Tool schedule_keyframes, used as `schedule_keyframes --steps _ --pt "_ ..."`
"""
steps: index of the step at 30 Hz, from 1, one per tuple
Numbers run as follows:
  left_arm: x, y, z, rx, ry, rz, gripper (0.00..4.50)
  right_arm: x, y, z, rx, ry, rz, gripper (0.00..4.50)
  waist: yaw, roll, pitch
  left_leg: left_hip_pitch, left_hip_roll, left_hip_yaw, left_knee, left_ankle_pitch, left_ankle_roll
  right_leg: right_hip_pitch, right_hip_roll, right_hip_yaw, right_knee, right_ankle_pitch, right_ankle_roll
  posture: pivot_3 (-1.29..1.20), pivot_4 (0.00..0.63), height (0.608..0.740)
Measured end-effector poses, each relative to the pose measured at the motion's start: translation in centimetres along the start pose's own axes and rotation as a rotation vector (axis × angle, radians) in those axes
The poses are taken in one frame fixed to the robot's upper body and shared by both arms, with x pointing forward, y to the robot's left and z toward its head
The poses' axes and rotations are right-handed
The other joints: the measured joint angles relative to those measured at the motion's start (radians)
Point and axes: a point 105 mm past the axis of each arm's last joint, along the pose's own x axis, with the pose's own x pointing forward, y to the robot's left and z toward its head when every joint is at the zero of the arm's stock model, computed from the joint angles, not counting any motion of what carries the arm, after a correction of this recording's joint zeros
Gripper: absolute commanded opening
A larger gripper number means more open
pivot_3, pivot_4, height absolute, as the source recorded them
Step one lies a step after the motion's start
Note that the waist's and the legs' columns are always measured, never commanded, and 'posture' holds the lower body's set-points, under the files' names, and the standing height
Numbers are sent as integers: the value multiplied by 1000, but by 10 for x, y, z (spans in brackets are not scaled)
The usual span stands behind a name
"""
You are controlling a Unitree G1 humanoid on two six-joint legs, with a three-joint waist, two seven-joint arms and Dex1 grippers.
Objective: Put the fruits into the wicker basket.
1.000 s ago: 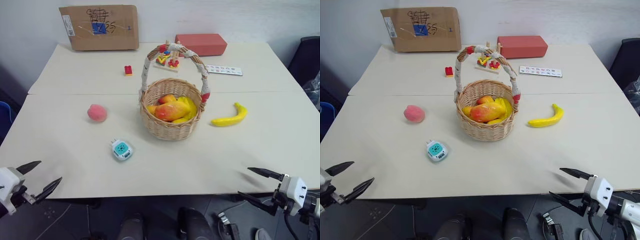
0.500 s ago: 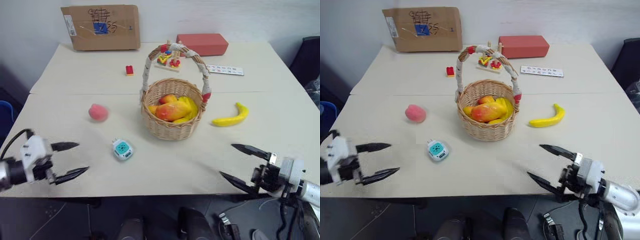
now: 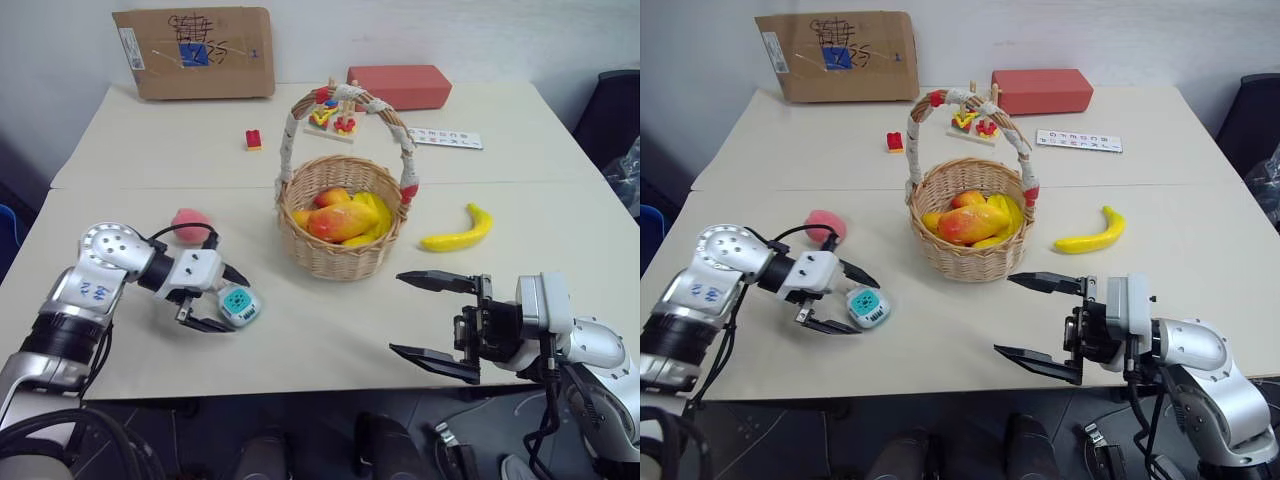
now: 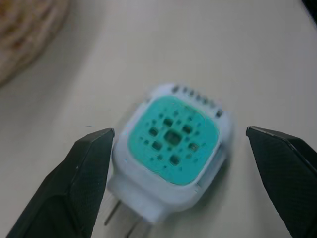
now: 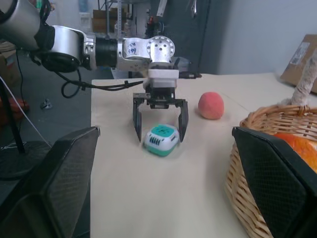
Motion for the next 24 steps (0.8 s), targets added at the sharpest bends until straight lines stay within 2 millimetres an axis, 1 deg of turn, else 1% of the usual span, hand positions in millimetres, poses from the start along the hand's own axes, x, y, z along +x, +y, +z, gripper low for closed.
schedule_keyframes --steps 1,2,4,5,7,8,10,13,14,16,17,18,19,22,24 --pt "3 4 1 5 -9 1 4500 0 -1 -1 2 -1 -8 4467 1 0 0 0 0 0 1 0 1 0 0 0 1 0 0 0 150 740" --pt "7 11 5 28 -24 4 4304 1 -1 -1 3 -7 -15 4494 4 -1 0 -1 0 0 3 -1 1 1 0 0 0 0 1 0 150 740" --pt "12 14 9 58 -44 2 3885 0 0 -3 5 -1 -23 4500 9 -1 0 -2 0 -1 5 -2 3 1 -1 1 0 1 2 0 150 740" --pt "13 13 9 66 -50 2 3543 -2 1 -6 11 5 -31 4500 10 -1 0 -1 -1 0 5 -2 3 1 -1 2 0 1 2 0 150 740" --pt "12 11 8 84 -56 10 3013 -3 3 -10 23 9 -40 4500 10 -1 0 -1 0 0 5 -2 3 1 -1 3 0 1 3 0 150 740" --pt "10 8 5 68 -81 25 2923 -3 4 -10 12 3 -38 4500 8 -1 0 -1 0 0 5 -2 3 1 -1 3 0 1 3 0 150 740" --pt "8 1 2 17 -126 50 2922 -3 5 -10 4 -2 -28 4500 1 -1 1 0 1 0 5 -2 3 1 0 3 1 1 3 0 150 740" --pt "-2 -13 1 -80 -215 121 2920 -2 6 -12 -6 -18 -15 4500 -7 -2 1 0 2 -4 4 -2 3 0 0 4 1 1 3 0 150 740" --pt "-12 -19 0 -137 -261 209 2920 1 6 -11 -8 -45 -9 4500 -15 -2 1 1 3 -5 3 -3 2 0 0 5 1 1 3 0 150 740" --pt "-35 -30 -12 -282 -312 413 2920 8 6 -10 -1 -92 -1 4500 -25 -2 1 2 6 -6 3 -3 2 0 0 5 2 1 2 0 150 740" --pt "-47 -35 -21 -357 -322 511 2920 10 5 -8 -1 -116 -3 4500 -26 -2 2 2 9 -6 3 -3 2 0 0 5 3 1 2 0 150 740" --pt "-66 -43 -32 -445 -321 659 2920 18 3 -4 -4 -152 3 4500 -32 -3 2 3 11 -5 3 -4 1 0 0 5 2 1 2 0 150 740" --pt "-81 -50 -42 -516 -309 770 2920 23 1 0 -9 -189 -1 4500 -33 -3 2 3 12 -5 3 -4 1 0 1 5 2 1 2 0 150 740" --pt "-118 -68 -71 -689 -263 1075 2920 38 -3 8 -21 -255 7 4500 -21 -3 2 3 11 -7 3 -4 0 0 1 5 3 1 1 0 150 740" --pt "-142 -78 -92 -814 -226 1280 2920 46 -5 7 -17 -273 20 4500 -2 -4 2 3 10 -7 3 -4 0 1 0 5 3 1 1 0 150 740"
